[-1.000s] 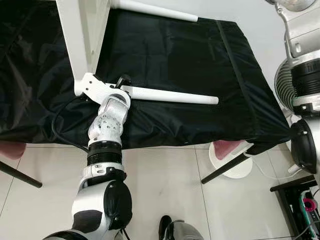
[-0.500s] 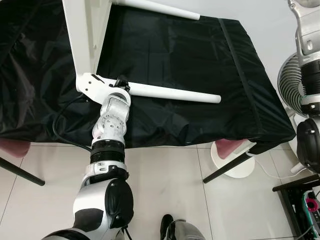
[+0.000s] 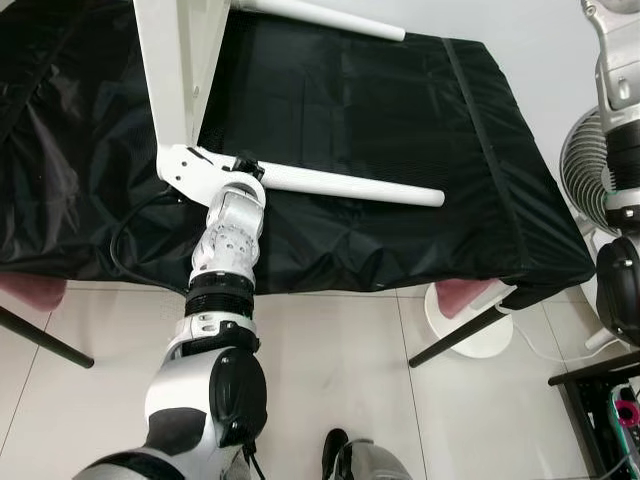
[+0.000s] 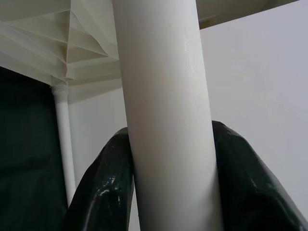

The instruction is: Building children table

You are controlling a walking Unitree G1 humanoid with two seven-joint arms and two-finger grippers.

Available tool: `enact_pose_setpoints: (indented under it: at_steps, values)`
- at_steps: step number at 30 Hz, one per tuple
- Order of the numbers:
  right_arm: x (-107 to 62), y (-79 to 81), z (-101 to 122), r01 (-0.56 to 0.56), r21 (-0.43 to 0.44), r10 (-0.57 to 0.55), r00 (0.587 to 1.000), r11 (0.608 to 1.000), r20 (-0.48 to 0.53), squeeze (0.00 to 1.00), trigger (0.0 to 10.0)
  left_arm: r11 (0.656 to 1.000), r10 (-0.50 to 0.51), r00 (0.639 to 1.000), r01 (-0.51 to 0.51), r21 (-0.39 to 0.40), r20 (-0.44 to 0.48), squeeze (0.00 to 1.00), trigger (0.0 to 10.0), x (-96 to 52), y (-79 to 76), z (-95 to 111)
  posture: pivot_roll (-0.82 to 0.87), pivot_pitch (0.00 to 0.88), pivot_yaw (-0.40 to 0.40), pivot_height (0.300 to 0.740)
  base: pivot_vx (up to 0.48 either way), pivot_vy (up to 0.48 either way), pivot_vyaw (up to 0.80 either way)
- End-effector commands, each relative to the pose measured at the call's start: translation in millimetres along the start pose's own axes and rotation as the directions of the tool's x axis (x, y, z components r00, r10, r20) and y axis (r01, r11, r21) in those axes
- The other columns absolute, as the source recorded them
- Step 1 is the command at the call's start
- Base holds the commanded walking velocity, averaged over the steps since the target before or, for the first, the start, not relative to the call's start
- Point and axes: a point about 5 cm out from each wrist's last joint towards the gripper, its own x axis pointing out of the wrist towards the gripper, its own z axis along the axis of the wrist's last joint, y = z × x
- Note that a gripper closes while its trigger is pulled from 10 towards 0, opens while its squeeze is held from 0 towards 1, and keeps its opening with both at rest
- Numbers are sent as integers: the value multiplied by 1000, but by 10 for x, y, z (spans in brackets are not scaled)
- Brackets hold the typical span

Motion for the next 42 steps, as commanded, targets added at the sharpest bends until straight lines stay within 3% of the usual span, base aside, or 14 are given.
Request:
enact_pose_setpoints:
  at_steps: [1,5,7,9,14,26,29,31,32,33,37,40,41,42]
  values:
    - [-274,-611,52,310,67,-313,948,949,49,0,0,969,-248,952,239,69,181,0,0,-4,-289,459,27,169,-5,740,0,0,0]
    - [-366,-649,27,332,60,-334,942,941,36,0,0,956,-290,926,266,126,242,0,0,-34,-347,692,28,172,-4,740,0,0,0]
    - [-501,-651,-26,353,55,-354,935,934,11,0,0,937,-340,890,294,190,304,0,0,-115,-401,953,34,183,3,740,0,0,0]
    - [-501,-651,-26,353,55,-354,935,934,11,0,0,937,-340,890,294,190,304,0,0,-115,-401,953,34,183,3,740,0,0,0]
    - [-759,-564,-205,407,65,-403,913,911,-68,0,0,911,-398,842,316,264,366,0,0,-274,-483,1206,42,193,6,740,0,0,0]
    - [-1272,-446,-500,661,61,-621,729,748,-287,0,0,849,-520,738,391,354,430,0,0,-503,-880,1557,49,199,11,740,0,0,0]
    - [-1360,-227,-661,668,87,-593,706,739,-388,0,0,832,-549,717,415,369,430,0,0,-569,-990,1611,56,198,13,740,0,0,0]
    - [-1378,93,-845,661,175,-526,706,730,-474,0,0,803,-589,690,440,402,422,0,0,-638,-1112,1612,64,196,14,740,0,0,0]
    - [-1378,93,-845,661,175,-526,706,730,-474,0,0,803,-589,690,440,402,422,0,0,-638,-1112,1612,64,196,14,740,0,0,0]
    - [-1337,422,-991,627,245,-439,725,739,-531,0,0,777,-624,663,470,418,414,0,0,-711,-1212,1587,69,193,13,740,0,0,0]
    - [-1243,669,-1063,582,317,-361,759,749,-542,0,0,759,-647,648,496,422,402,0,0,-756,-1270,1542,80,189,4,740,0,0,0]
    - [-1210,731,-1069,570,347,-340,771,744,-538,0,0,752,-654,643,503,426,397,0,0,-767,-1281,1527,80,189,4,740,0,0,0]
    - [-1156,853,-1109,562,420,-293,783,712,-549,0,0,742,-666,638,516,428,387,0,0,-792,-1304,1483,90,189,-9,740,0,0,0]
    - [-1087,973,-1123,525,459,-243,805,717,-541,0,0,733,-676,635,528,427,375,0,0,-816,-1321,1428,103,191,-24,740,0,0,0]
